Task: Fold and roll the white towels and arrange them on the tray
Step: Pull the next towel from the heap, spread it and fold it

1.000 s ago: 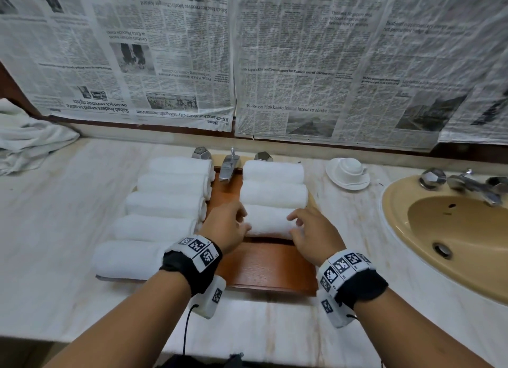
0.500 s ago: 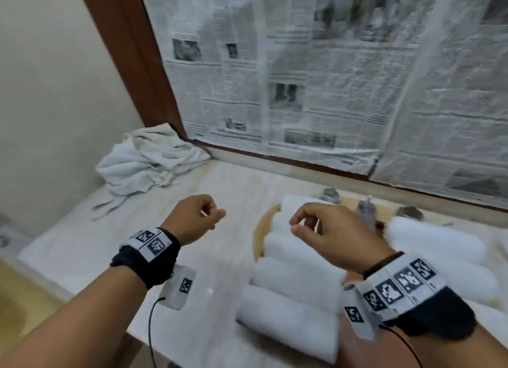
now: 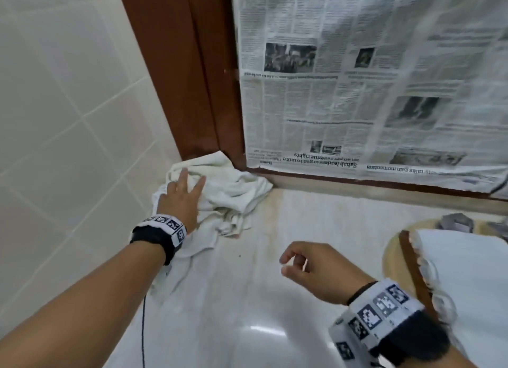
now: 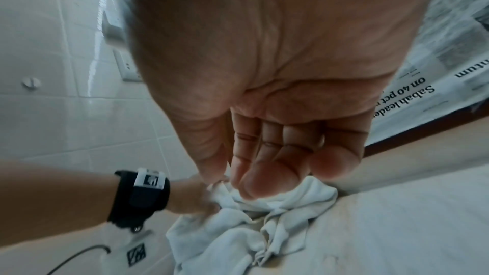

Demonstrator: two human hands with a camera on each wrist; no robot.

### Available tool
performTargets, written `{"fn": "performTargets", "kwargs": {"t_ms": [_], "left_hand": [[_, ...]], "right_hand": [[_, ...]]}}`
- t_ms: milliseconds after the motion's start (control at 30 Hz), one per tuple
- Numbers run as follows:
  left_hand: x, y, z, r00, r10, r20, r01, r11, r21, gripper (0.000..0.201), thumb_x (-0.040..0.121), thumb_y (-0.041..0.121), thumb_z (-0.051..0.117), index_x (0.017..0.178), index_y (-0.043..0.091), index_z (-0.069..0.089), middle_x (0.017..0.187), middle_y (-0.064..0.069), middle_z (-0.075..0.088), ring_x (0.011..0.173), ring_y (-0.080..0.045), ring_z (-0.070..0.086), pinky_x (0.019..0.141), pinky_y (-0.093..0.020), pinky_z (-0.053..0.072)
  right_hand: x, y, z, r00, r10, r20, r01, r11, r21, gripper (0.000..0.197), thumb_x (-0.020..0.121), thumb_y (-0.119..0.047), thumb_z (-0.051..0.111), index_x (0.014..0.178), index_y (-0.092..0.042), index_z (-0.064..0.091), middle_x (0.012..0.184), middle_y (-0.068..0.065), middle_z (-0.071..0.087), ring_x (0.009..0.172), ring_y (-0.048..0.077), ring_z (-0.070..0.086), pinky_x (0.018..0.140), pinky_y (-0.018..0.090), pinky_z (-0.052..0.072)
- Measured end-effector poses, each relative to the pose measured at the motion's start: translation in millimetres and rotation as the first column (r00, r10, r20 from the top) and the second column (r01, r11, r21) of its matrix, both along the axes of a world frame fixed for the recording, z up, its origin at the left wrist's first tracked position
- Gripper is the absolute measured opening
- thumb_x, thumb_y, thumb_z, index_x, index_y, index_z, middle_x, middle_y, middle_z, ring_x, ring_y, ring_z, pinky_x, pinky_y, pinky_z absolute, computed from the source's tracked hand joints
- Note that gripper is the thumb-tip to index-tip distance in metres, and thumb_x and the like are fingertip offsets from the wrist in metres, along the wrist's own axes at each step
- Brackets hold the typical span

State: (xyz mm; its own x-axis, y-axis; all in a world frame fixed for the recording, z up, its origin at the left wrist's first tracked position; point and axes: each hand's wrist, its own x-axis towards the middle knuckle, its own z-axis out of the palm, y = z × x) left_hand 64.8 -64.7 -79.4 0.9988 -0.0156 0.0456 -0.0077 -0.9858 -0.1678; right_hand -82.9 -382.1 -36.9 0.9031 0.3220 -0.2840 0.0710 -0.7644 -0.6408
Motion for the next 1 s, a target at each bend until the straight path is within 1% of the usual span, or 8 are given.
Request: {"fn": "performTargets", "kwargs": {"t_ms": [167, 433, 533, 600, 733, 800, 900, 1000], "left_hand": [[18.9, 15.7, 24.4, 0.996, -0.080, -0.050, 0.060, 0.946, -0.319, 0.037, 0.092, 0.041, 0.056, 0.122, 0.021, 0.050, 0.116, -0.008, 0.059, 0.105, -0.034, 0.059, 0.086, -0.039, 0.048], [-129.1, -13.0, 69.7, 0.694, -0.701, 0.164, 0.569, 0.395, -0.721, 0.016, 0.094, 0.030, 0.062, 0.089, 0.031, 0.047, 0.074, 0.022, 0.049, 0.068, 0.001, 0.047, 0.062, -0.012, 0.033], [-144.2, -10.9, 74.8, 0.718, -0.674, 0.173, 0.483, 0.303, -0.821, 0.016, 0.094, 0.028, 0.064, 0.089, 0.031, 0.048, 0.075, 0.017, 0.055, 0.067, -0.004, 0.050, 0.060, -0.018, 0.038], [-142.1, -3.4, 65.8, 0.787, -0.582, 0.202, 0.446, 0.312, -0.839, 0.013, 0.094, 0.032, 0.062, 0.094, 0.030, 0.050, 0.077, 0.007, 0.057, 0.065, -0.010, 0.051, 0.062, -0.025, 0.043], [-125.8, 29.1, 11.1, 0.949, -0.304, 0.084, 0.217, 0.435, -0.874, 0.029, 0.095, 0.030, 0.060, 0.121, 0.032, 0.047, 0.100, 0.008, 0.061, 0.078, -0.005, 0.057, 0.071, -0.026, 0.049], [-121.9, 44.8, -18.6, 0.975, -0.219, 0.035, 0.171, 0.643, -0.746, 0.043, 0.093, 0.035, 0.059, 0.133, 0.027, 0.045, 0.125, 0.002, 0.054, 0.104, -0.012, 0.058, 0.089, -0.037, 0.050], [-118.8, 54.5, -52.2, 0.982, -0.067, -0.177, -0.027, 0.876, -0.482, 0.082, 0.088, 0.048, 0.063, 0.154, 0.028, 0.019, 0.159, -0.010, 0.014, 0.140, -0.036, 0.028, 0.111, -0.047, 0.034], [-118.3, 45.0, -76.7, 0.929, -0.106, -0.353, -0.114, 0.828, -0.548, 0.090, 0.086, 0.045, 0.069, 0.155, 0.031, 0.013, 0.157, -0.012, 0.021, 0.140, -0.032, 0.033, 0.113, -0.038, 0.031]], "right_hand": [[8.6, 26.1, 1.7, 0.997, -0.074, -0.024, 0.071, 0.991, -0.111, 0.020, 0.095, -0.044, 0.059, 0.113, -0.037, 0.060, 0.092, -0.012, 0.063, 0.076, -0.001, 0.058, 0.065, 0.013, 0.039], [28.1, 90.6, -17.9, 0.984, -0.070, 0.162, 0.079, 0.995, -0.053, 0.100, 0.079, -0.036, 0.079, 0.154, -0.044, 0.014, 0.144, -0.011, 0.012, 0.101, 0.016, 0.060, 0.088, 0.033, 0.053], [32.3, 109.0, -21.4, 0.979, 0.050, 0.197, -0.028, 0.994, -0.110, 0.025, 0.088, -0.021, 0.065, 0.111, -0.028, 0.063, 0.126, -0.001, 0.047, 0.099, 0.021, 0.062, 0.080, 0.032, 0.051], [32.8, 113.2, -20.3, 0.985, 0.073, 0.159, -0.049, 0.988, -0.149, 0.016, 0.090, -0.017, 0.058, 0.077, -0.026, 0.059, 0.088, -0.004, 0.060, 0.087, 0.025, 0.065, 0.071, 0.031, 0.046], [15.1, 98.7, -24.8, 0.990, 0.074, -0.122, -0.116, 0.916, -0.385, 0.031, 0.097, -0.038, 0.050, 0.104, -0.013, 0.067, 0.111, 0.010, 0.066, 0.100, 0.026, 0.062, 0.078, 0.029, 0.042], [2.1, 84.1, -32.6, 0.960, 0.018, -0.278, -0.175, 0.813, -0.555, 0.036, 0.093, -0.045, 0.052, 0.101, -0.012, 0.064, 0.108, 0.009, 0.067, 0.094, 0.026, 0.063, 0.081, 0.032, 0.048], [-10.7, 57.6, -33.4, 0.969, -0.160, -0.186, 0.017, 0.800, -0.600, 0.025, 0.090, -0.039, 0.054, 0.095, -0.016, 0.061, 0.099, 0.004, 0.066, 0.089, 0.024, 0.063, 0.081, 0.034, 0.052], [-21.5, 39.2, -35.7, 0.916, -0.393, 0.082, 0.394, 0.842, -0.369, 0.018, 0.090, -0.036, 0.053, 0.101, -0.022, 0.056, 0.092, 0.002, 0.065, 0.082, 0.024, 0.061, 0.069, 0.032, 0.048]]}}
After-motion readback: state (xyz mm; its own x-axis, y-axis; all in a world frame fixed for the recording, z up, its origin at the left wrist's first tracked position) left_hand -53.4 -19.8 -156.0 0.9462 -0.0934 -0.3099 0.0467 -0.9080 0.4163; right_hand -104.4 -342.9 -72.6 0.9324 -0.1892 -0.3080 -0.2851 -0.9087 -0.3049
